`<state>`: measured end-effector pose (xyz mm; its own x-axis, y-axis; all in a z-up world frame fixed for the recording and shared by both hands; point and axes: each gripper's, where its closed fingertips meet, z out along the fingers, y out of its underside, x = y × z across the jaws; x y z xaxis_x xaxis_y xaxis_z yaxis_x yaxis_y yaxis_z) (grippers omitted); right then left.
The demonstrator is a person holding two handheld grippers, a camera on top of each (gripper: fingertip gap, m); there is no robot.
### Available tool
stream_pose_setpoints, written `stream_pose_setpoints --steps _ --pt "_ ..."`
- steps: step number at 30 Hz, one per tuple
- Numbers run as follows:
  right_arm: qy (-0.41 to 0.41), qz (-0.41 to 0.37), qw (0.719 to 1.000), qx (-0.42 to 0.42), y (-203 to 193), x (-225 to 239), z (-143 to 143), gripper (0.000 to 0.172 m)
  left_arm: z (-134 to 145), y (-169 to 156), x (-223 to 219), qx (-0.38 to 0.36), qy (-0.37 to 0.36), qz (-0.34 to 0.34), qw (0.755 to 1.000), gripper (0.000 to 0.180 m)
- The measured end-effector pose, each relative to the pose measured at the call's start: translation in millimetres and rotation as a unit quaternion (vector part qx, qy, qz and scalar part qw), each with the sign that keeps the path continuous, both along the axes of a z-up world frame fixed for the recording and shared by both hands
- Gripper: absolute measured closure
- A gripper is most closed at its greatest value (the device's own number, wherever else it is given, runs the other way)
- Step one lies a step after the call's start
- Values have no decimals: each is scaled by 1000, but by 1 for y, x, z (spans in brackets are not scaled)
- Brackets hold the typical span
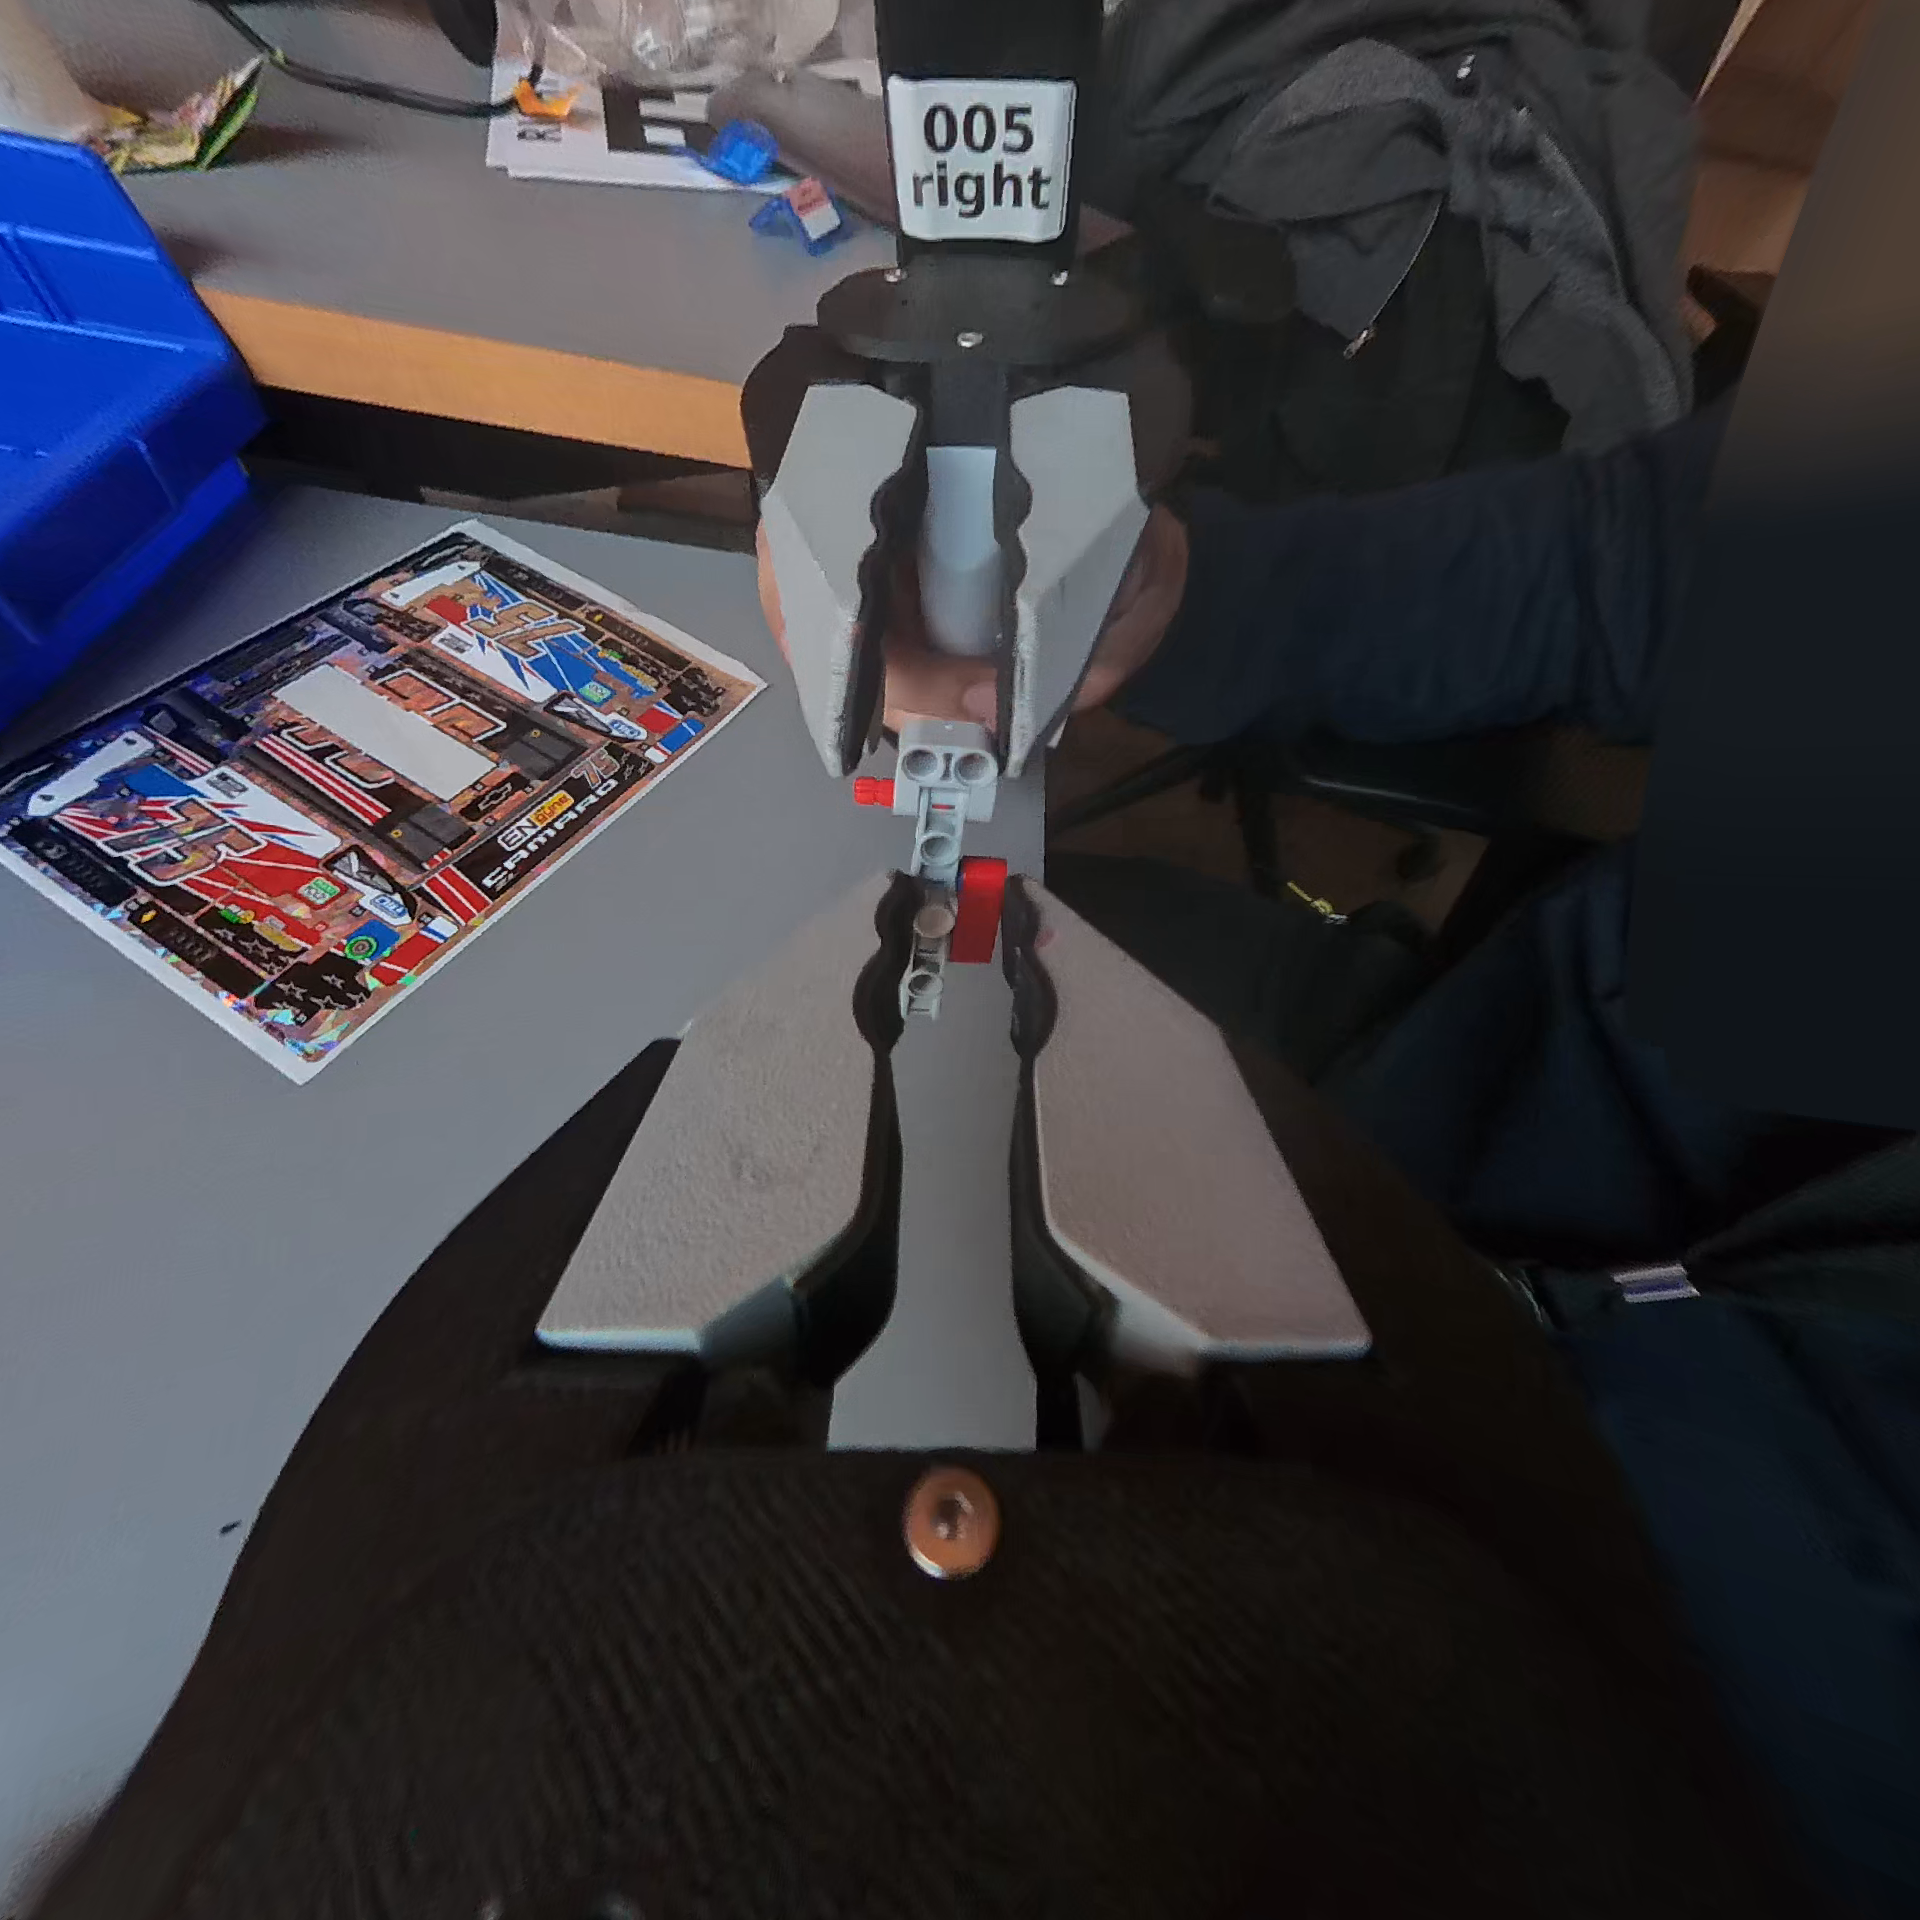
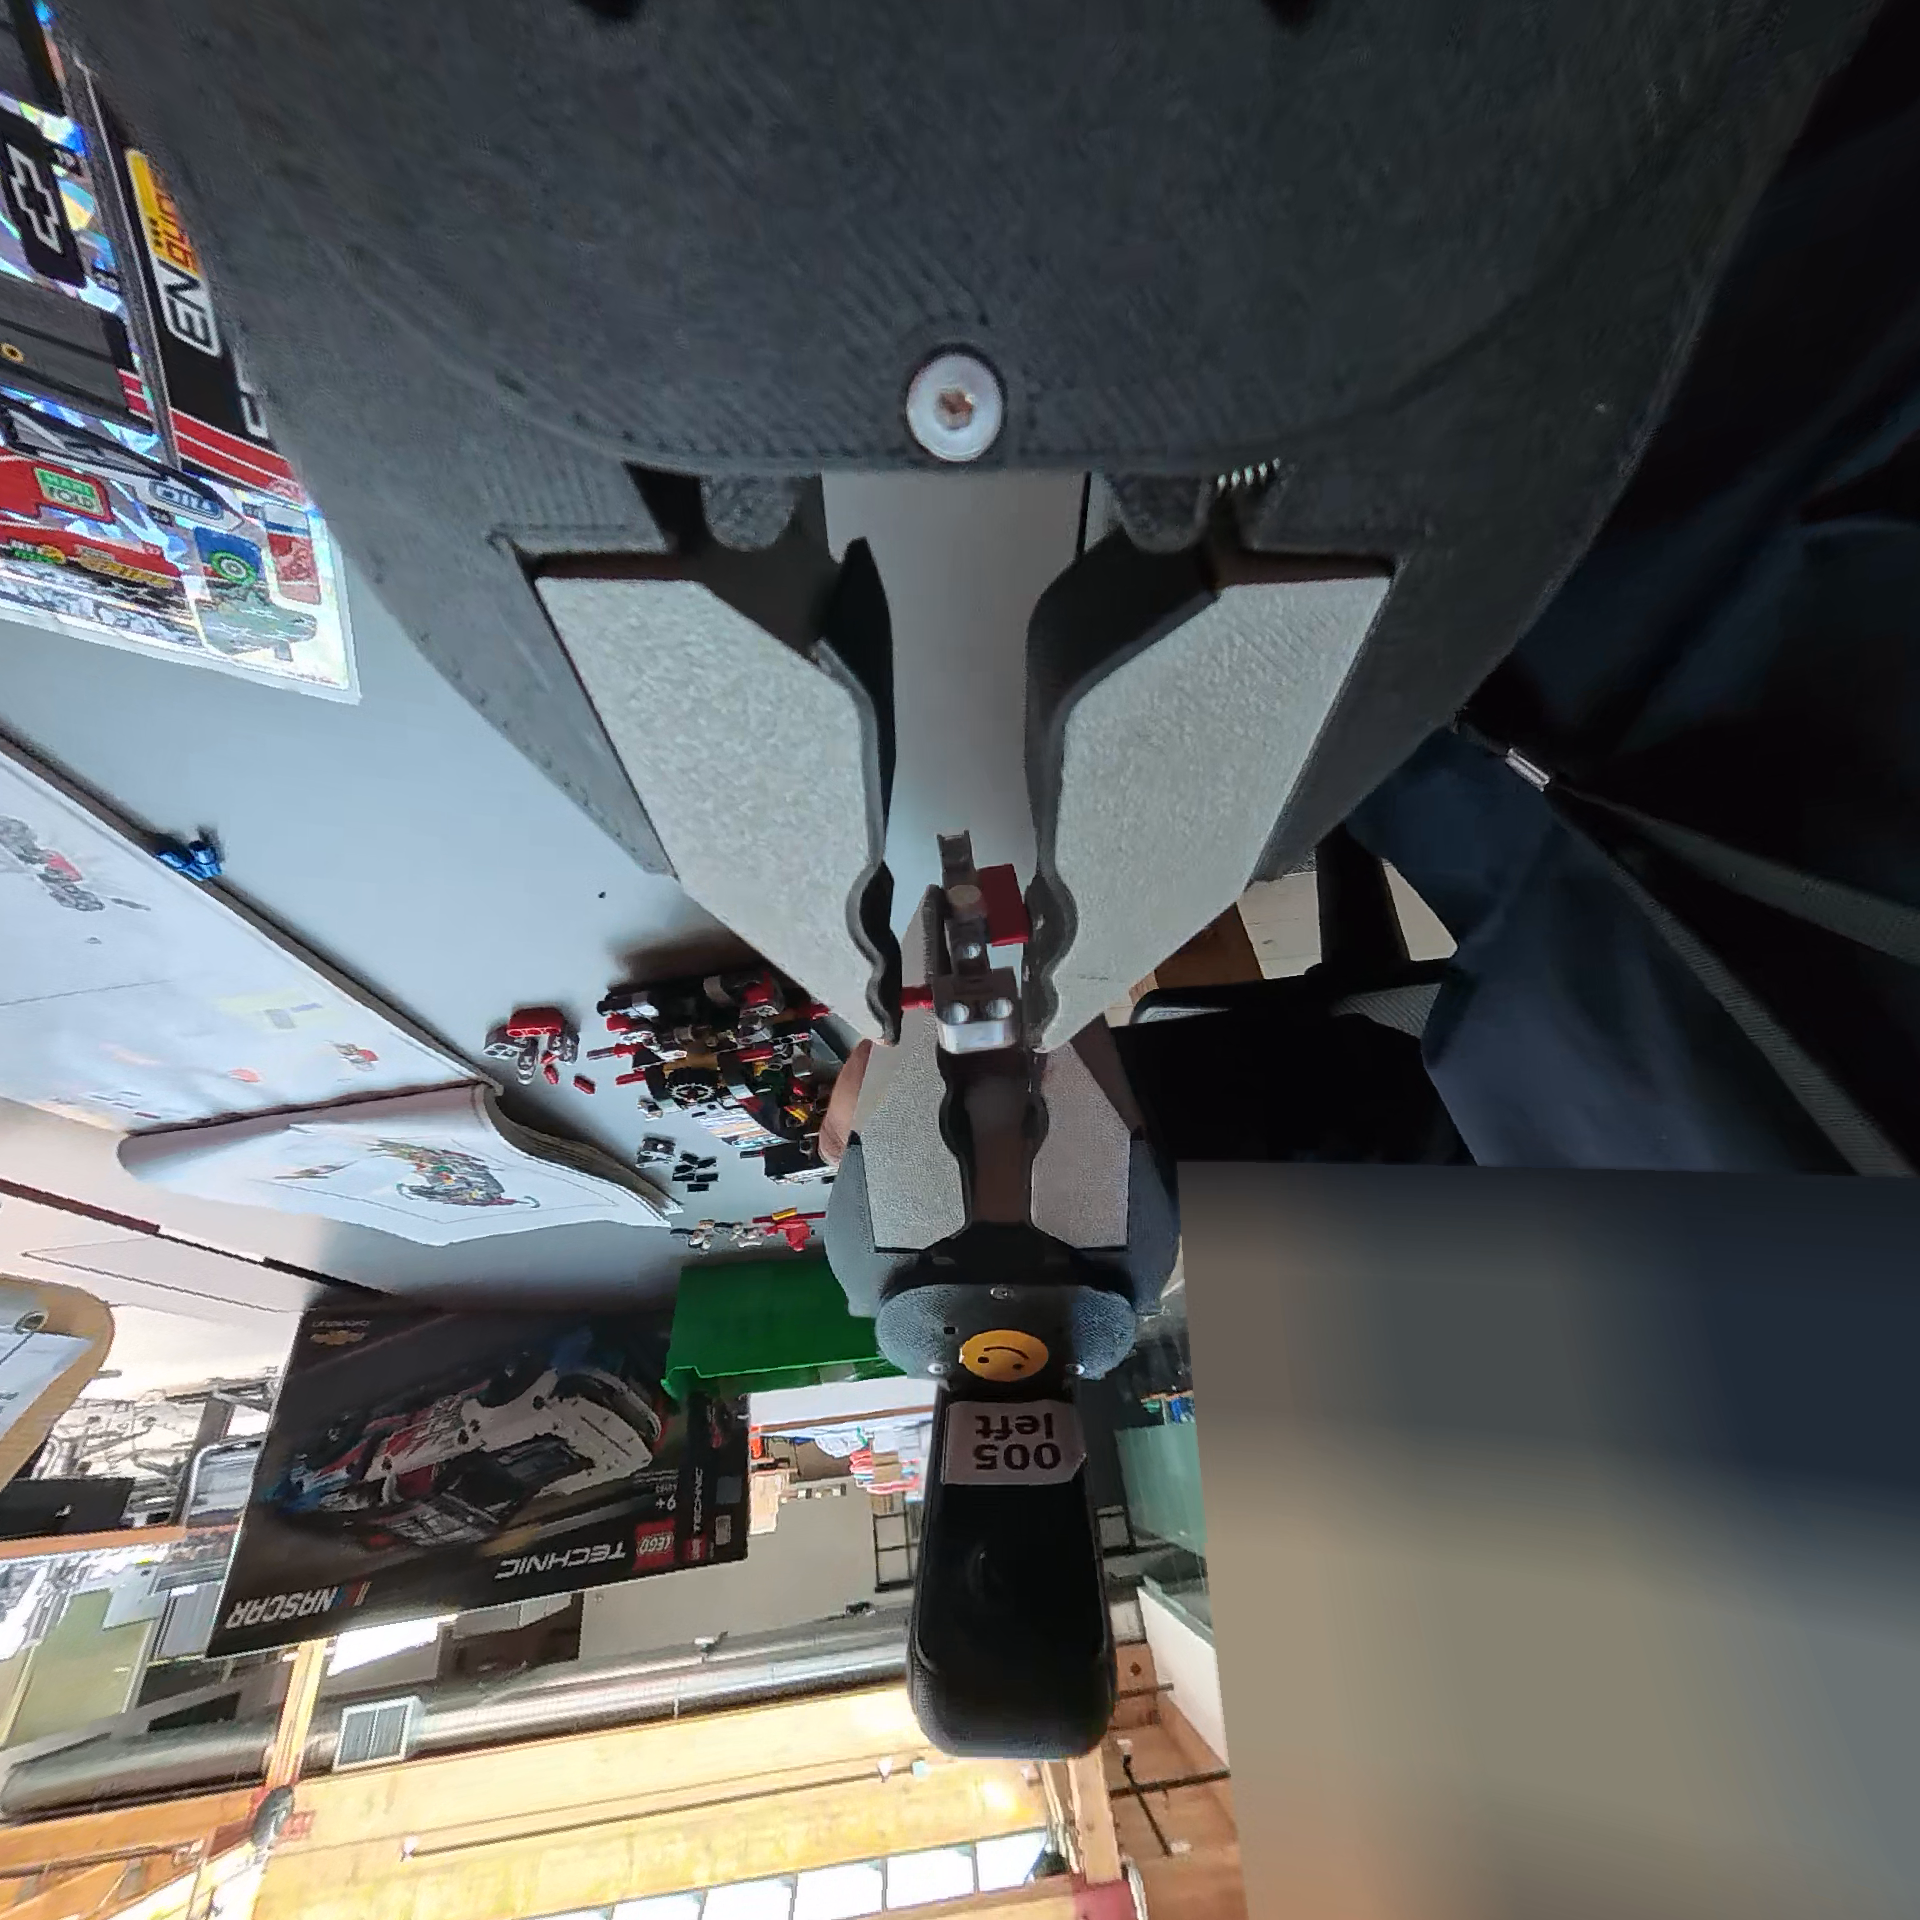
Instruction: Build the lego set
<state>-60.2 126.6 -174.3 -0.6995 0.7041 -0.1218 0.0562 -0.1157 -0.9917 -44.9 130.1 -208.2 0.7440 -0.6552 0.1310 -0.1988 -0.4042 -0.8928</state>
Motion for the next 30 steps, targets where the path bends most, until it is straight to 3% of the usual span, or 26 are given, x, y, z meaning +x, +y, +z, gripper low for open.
stream_pose_setpoints --steps 2,7,11,30 --pt "3 12 1000 -1 -3 2 1 146 -1 -1 3 -7 10 0 1000 166" --pt "8 42 999 31 -10 8 -5 156 -6 -3 5 -7 54 2 999 166" --pt "6 35 999 14 -4 5 0 139 -9 -4 5 -8 84 4 996 166" --pt "-5 46 998 48 -10 6 -10 151 -8 -4 3 8 131 14 991 166"
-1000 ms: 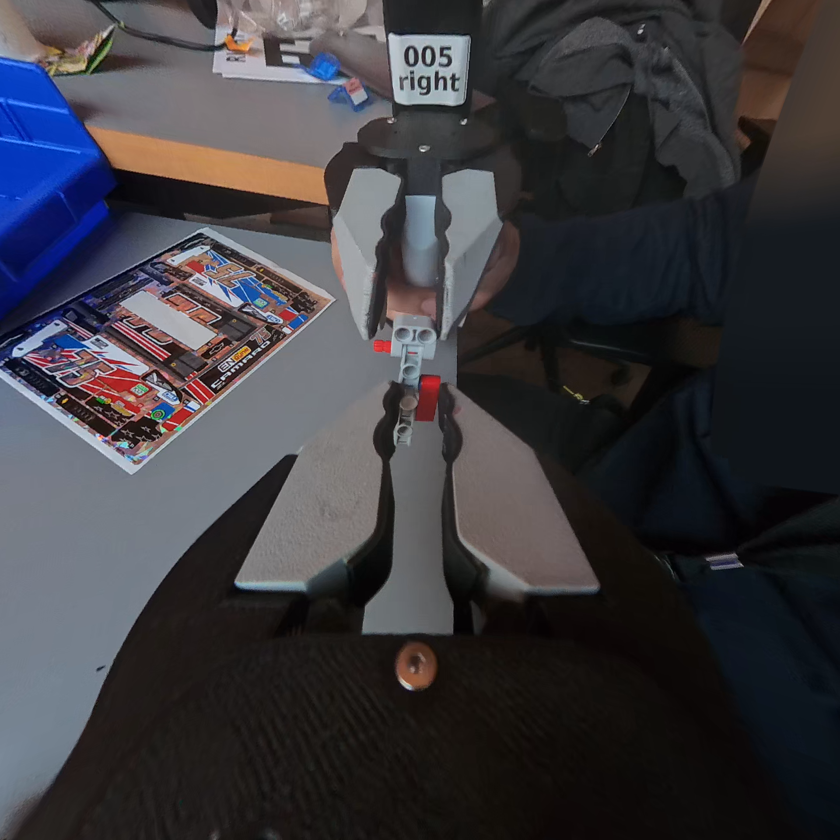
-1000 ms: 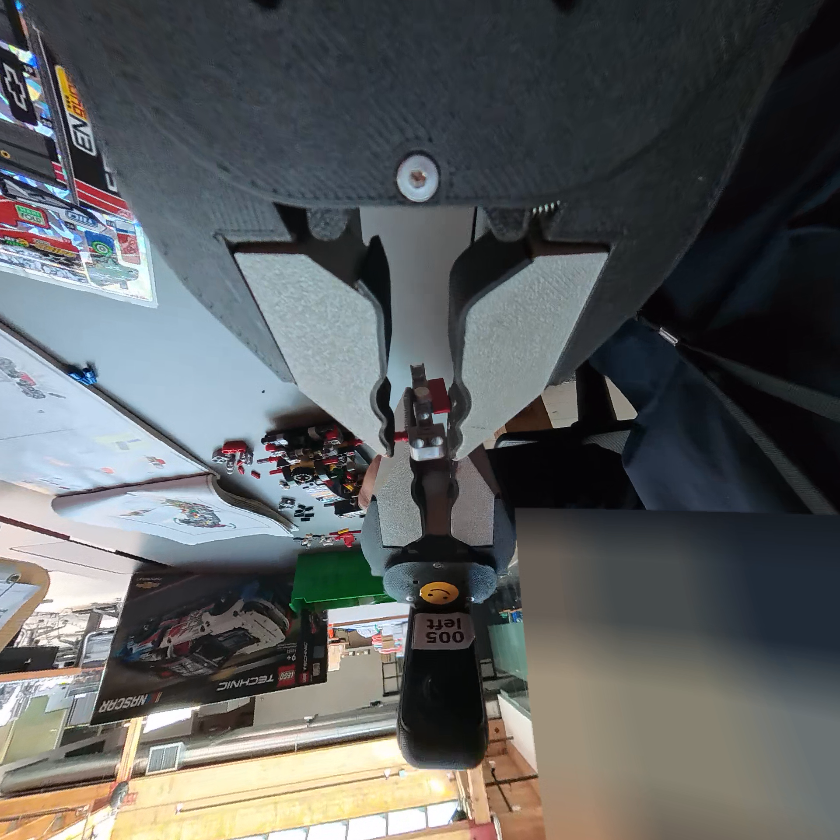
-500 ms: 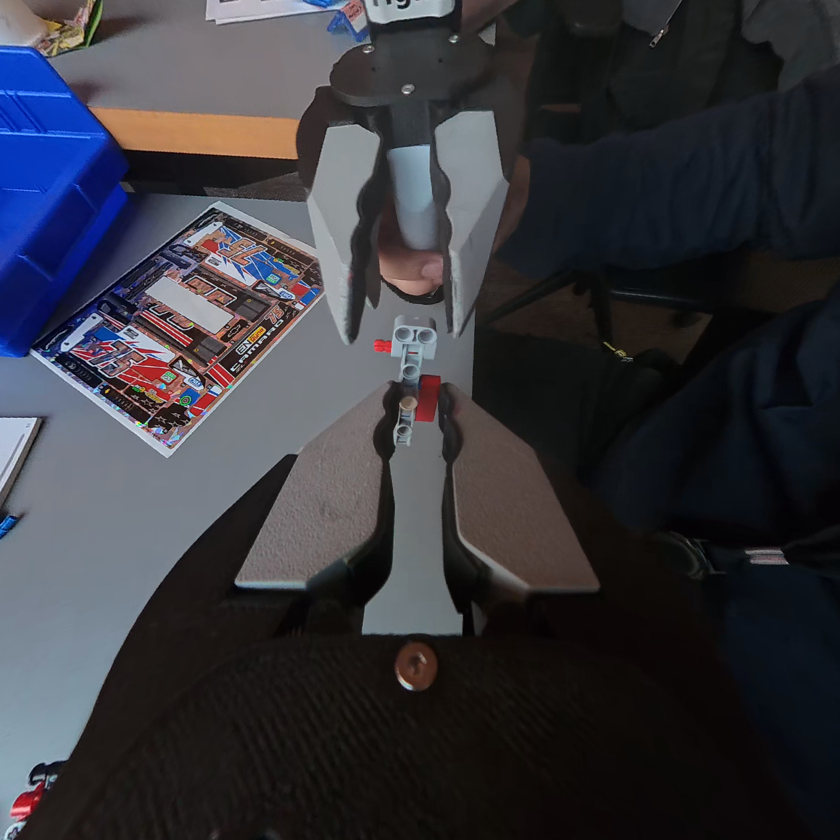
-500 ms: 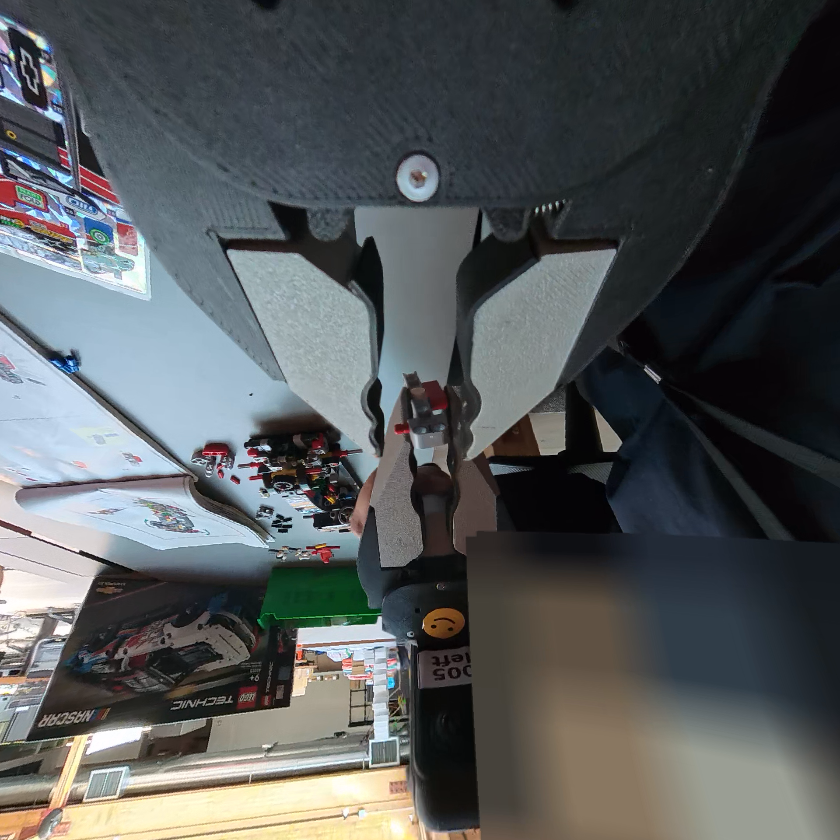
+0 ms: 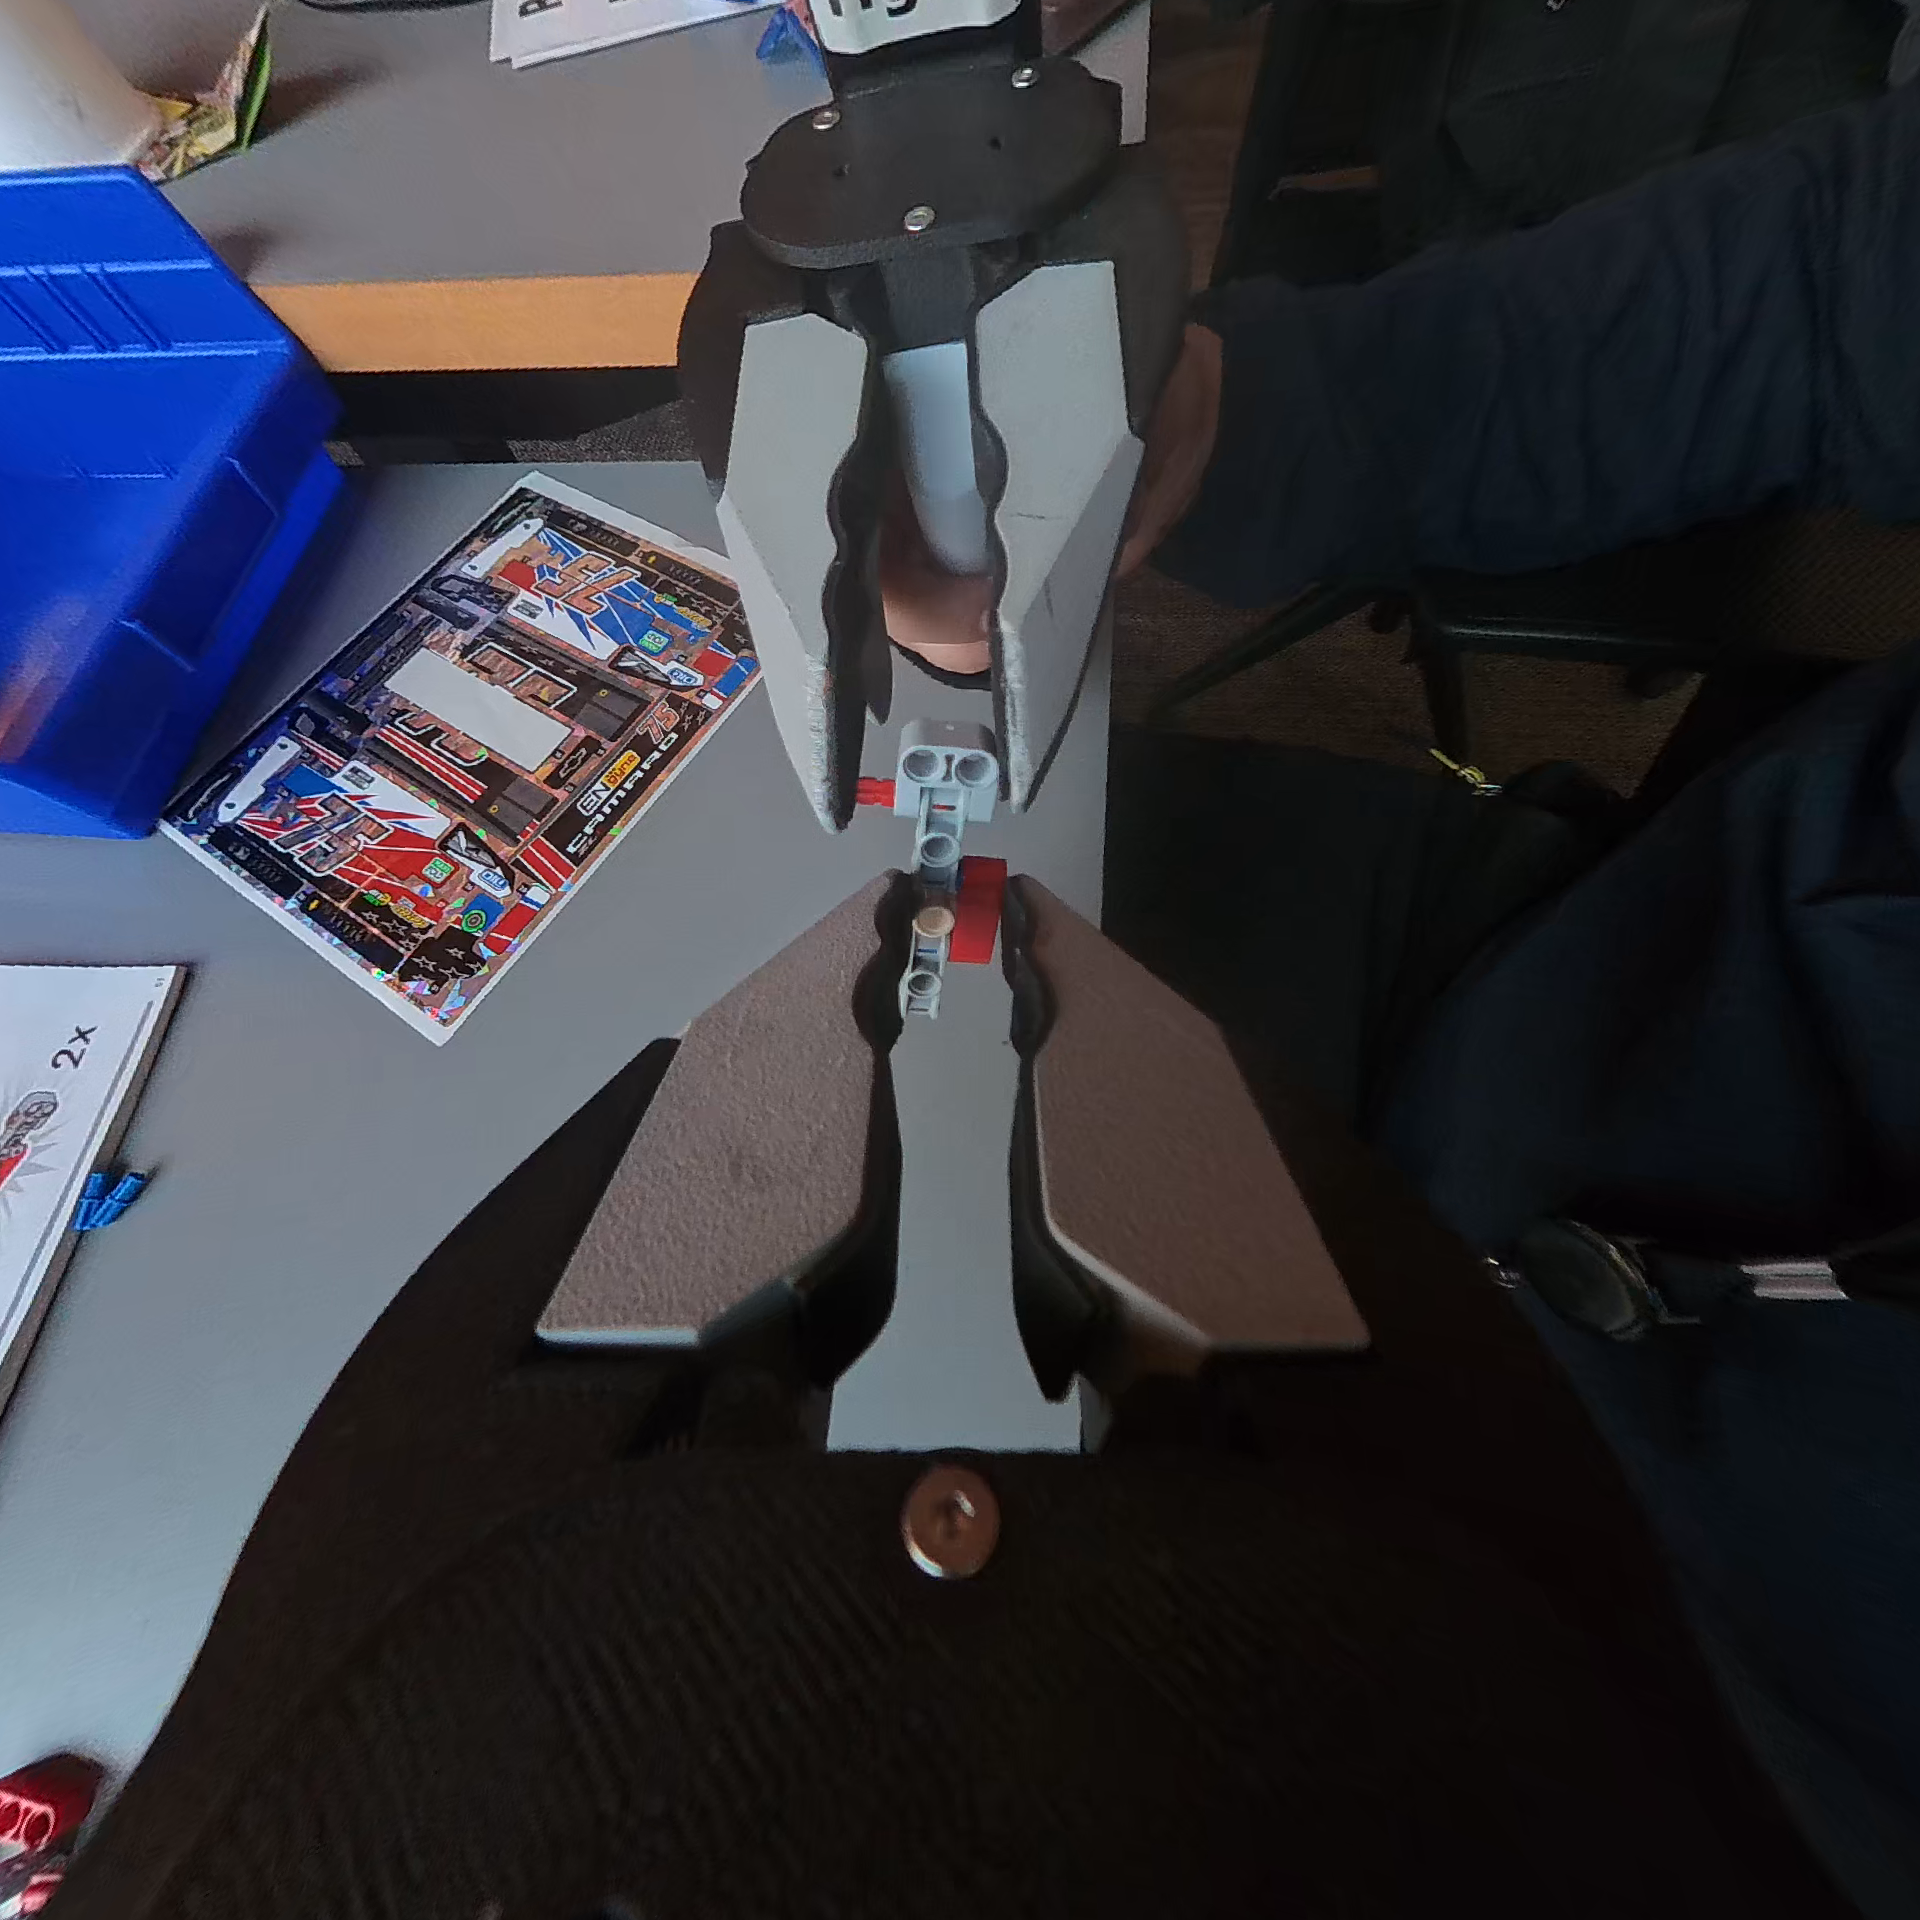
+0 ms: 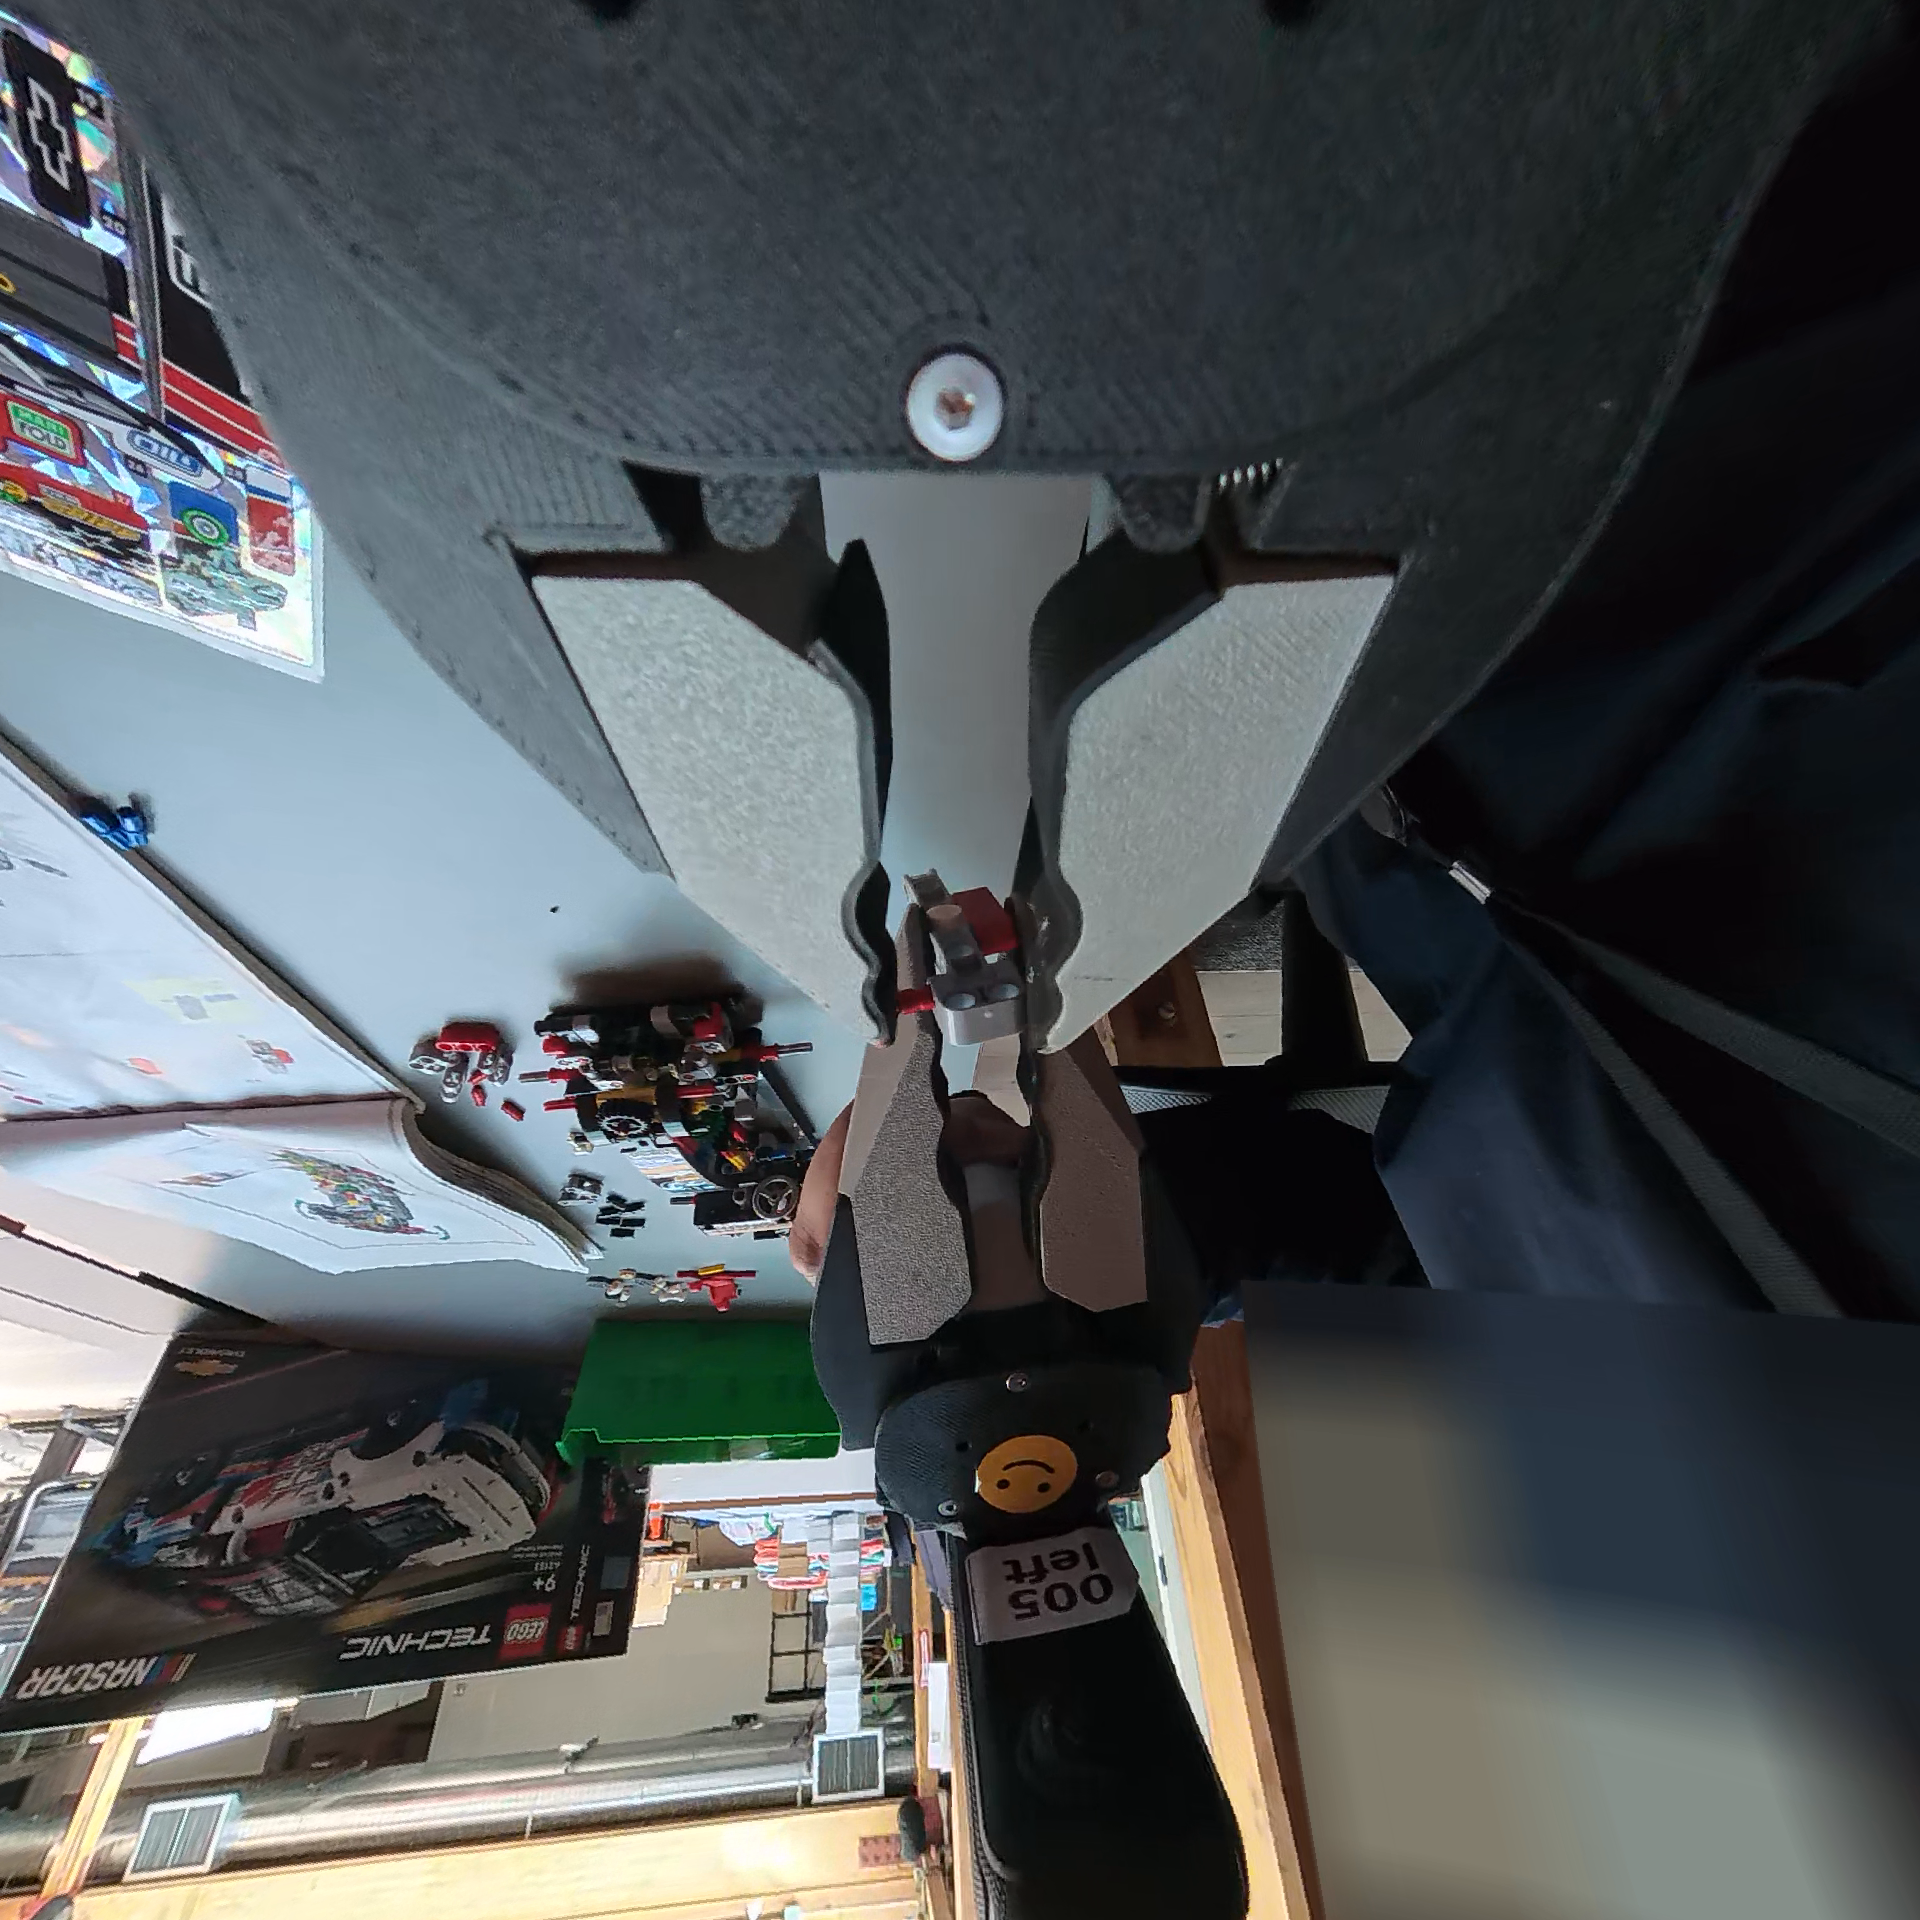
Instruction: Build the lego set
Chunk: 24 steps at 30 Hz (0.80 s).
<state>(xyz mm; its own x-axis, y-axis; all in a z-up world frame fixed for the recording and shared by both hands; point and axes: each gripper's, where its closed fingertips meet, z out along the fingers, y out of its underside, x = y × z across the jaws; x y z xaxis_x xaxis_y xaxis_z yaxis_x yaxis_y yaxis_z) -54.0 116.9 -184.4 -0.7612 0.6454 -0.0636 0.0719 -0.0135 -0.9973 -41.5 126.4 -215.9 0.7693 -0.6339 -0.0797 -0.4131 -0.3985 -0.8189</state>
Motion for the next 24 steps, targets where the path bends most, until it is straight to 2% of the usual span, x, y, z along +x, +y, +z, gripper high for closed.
stream_pose_setpoints --steps 6,12,14,18,21,24 --pt "16 6 1000 16 -2 3 2 151 2 -1 3 18 35 -4 999 166" --pt "7 6 1000 10 -7 2 -4 153 -5 -1 8 9 25 -10 1000 166" --pt "14 13 1000 -1 -6 4 -2 158 -3 1 7 18 27 -6 999 166" --pt "7 16 999 -28 -3 1 -4 158 -6 3 1 18 42 0 999 166" --pt "-44 26 996 -78 8 -6 -7 160 -13 8 -8 3 47 23 999 166" --pt "-65 -23 997 -30 24 -13 -18 154 -29 11 -21 -17 69 43 997 166"
